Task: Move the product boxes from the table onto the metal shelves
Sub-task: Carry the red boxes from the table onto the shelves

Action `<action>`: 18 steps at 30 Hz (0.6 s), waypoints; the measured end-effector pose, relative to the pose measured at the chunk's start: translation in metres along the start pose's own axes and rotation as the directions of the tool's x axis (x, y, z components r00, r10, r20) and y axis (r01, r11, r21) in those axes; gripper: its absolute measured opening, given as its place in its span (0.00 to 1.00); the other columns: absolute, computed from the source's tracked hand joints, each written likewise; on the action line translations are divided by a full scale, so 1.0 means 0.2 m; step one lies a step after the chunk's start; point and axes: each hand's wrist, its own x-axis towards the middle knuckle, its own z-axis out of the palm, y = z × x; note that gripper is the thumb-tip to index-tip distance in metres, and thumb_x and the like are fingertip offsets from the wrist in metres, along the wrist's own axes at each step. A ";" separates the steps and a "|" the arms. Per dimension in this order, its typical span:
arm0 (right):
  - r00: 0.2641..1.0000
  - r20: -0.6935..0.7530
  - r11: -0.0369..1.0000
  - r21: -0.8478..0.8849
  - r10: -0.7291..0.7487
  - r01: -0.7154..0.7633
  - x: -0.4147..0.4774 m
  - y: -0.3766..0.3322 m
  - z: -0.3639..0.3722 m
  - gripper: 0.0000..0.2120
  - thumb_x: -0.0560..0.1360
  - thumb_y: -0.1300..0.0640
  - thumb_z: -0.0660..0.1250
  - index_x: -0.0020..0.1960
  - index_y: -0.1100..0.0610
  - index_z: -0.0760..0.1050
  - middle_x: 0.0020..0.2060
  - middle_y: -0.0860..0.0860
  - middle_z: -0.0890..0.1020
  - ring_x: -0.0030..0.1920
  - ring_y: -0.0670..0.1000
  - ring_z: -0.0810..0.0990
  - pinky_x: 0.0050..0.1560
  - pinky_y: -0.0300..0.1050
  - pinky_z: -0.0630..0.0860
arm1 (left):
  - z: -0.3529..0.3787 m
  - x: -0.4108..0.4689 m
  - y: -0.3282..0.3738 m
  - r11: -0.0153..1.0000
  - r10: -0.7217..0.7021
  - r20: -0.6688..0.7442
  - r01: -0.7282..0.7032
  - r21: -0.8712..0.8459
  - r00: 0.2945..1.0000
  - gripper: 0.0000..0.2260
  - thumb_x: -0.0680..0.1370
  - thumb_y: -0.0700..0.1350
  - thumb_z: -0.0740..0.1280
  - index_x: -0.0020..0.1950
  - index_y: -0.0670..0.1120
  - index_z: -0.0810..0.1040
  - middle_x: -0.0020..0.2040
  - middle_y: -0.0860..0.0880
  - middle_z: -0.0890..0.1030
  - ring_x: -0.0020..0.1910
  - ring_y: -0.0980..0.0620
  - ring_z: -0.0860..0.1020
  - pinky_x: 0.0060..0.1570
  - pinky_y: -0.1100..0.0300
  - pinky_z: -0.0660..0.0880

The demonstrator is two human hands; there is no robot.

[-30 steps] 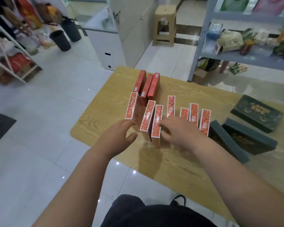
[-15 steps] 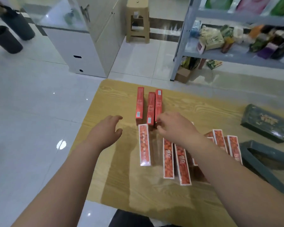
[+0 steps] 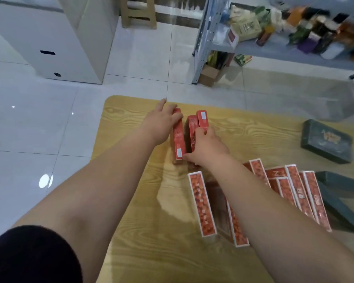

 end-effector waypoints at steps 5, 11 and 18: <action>1.000 0.022 0.999 0.033 -0.011 0.010 0.03 0.00 0.00 0.45 0.65 0.39 0.79 0.73 0.52 0.60 0.70 0.56 0.61 0.64 0.61 0.73 0.56 0.56 0.77 | -0.01 0.02 -0.08 0.982 0.148 0.063 -0.154 0.108 0.987 0.20 0.79 0.44 0.67 0.70 0.51 0.69 0.77 0.50 0.65 0.79 0.39 0.52 0.69 0.43 0.67; 0.999 0.028 0.998 0.040 -0.046 0.045 0.00 0.04 0.00 0.50 0.64 0.44 0.81 0.77 0.50 0.57 0.74 0.55 0.57 0.69 0.61 0.68 0.66 0.59 0.73 | 0.05 -0.18 -0.25 0.991 0.083 -0.024 -0.085 -0.105 0.996 0.13 0.76 0.49 0.71 0.58 0.49 0.75 0.55 0.48 0.77 0.58 0.44 0.72 0.50 0.50 0.73; 0.999 -0.049 1.000 -0.006 0.003 -0.004 -0.02 0.02 0.06 0.46 0.67 0.43 0.79 0.74 0.57 0.60 0.74 0.58 0.59 0.68 0.62 0.69 0.63 0.60 0.76 | 0.26 -0.68 -0.38 0.911 -0.274 -0.015 0.255 -0.325 0.962 0.17 0.71 0.48 0.75 0.58 0.50 0.76 0.52 0.50 0.74 0.54 0.45 0.71 0.44 0.54 0.68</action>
